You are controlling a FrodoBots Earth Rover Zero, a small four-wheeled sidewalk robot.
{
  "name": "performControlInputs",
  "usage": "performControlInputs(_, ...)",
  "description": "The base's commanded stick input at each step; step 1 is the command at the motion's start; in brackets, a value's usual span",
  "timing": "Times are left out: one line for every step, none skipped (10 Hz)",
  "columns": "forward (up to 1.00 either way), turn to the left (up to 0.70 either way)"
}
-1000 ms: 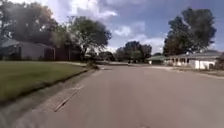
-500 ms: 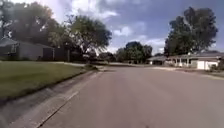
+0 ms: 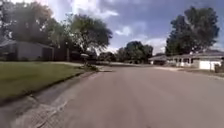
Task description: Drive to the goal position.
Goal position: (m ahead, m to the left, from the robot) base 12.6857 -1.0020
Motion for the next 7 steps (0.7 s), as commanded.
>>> performControlInputs(1.0,0.0)
performControlInputs(1.0,0.0)
performControlInputs(1.0,0.0)
performControlInputs(1.0,0.0)
performControlInputs(1.0,0.0)
performControlInputs(1.0,0.0)
performControlInputs(1.0,0.0)
